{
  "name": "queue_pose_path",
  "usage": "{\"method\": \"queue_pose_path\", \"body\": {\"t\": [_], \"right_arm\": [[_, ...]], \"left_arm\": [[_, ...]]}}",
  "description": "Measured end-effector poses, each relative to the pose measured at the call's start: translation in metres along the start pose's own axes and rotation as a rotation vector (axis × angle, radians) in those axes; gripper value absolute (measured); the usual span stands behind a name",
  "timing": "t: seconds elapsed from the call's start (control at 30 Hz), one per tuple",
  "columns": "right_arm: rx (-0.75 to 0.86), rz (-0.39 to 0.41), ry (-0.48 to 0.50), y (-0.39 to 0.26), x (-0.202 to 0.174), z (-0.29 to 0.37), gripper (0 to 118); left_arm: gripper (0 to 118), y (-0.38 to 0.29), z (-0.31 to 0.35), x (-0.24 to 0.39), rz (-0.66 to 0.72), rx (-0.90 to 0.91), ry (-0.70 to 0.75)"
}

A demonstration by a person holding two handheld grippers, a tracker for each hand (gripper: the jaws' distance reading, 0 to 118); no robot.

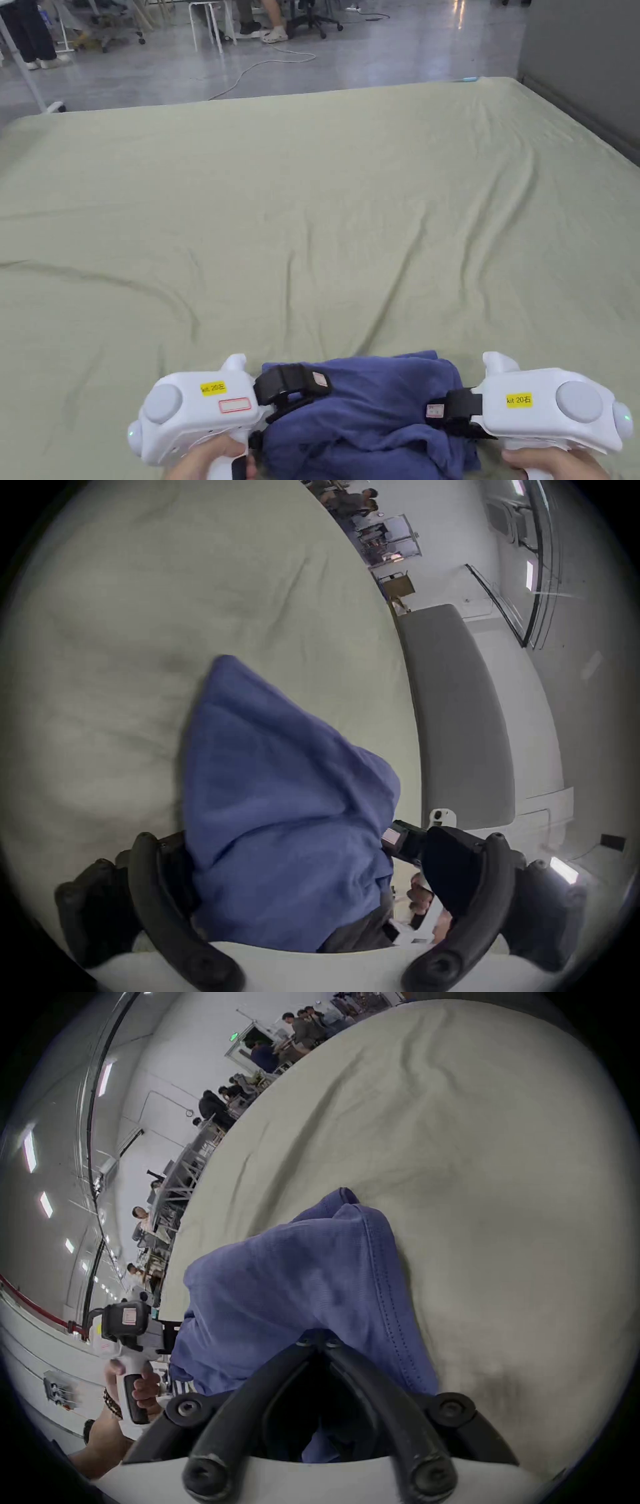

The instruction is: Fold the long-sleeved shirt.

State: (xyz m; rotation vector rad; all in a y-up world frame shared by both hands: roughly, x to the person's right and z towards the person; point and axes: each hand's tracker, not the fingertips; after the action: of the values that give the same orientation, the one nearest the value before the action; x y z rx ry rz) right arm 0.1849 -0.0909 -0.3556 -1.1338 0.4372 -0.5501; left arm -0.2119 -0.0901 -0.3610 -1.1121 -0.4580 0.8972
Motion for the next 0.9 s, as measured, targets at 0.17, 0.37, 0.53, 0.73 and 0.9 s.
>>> {"method": "queue_pose_path", "body": {"t": [0.17, 0.37, 0.53, 0.73, 0.9], "right_arm": [[-0.02, -0.084, -0.006, 0.004, -0.003, 0.003, 0], [0.135, 0.159, -0.265, -0.001, -0.082, 0.025, 0], [0.204, 0.458, -0.322, -0.009, -0.181, 0.0, 0], [0.232, 0.674, -0.188, -0.024, -0.3, -0.069, 0], [0.167, 0.792, -0.064, -0.053, -0.388, -0.151, 0]], "left_arm": [[11, -0.007, -0.007, 0.021, -0.106, 0.018, 0.078], [11, 0.0, 0.036, 0.023, -0.169, 0.084, 0.062], [11, 0.007, 0.089, -0.001, -0.186, 0.158, 0.073], [11, 0.042, 0.207, -0.067, -0.192, 0.289, 0.155], [11, 0.069, 0.334, -0.142, -0.062, 0.446, 0.26]]}}
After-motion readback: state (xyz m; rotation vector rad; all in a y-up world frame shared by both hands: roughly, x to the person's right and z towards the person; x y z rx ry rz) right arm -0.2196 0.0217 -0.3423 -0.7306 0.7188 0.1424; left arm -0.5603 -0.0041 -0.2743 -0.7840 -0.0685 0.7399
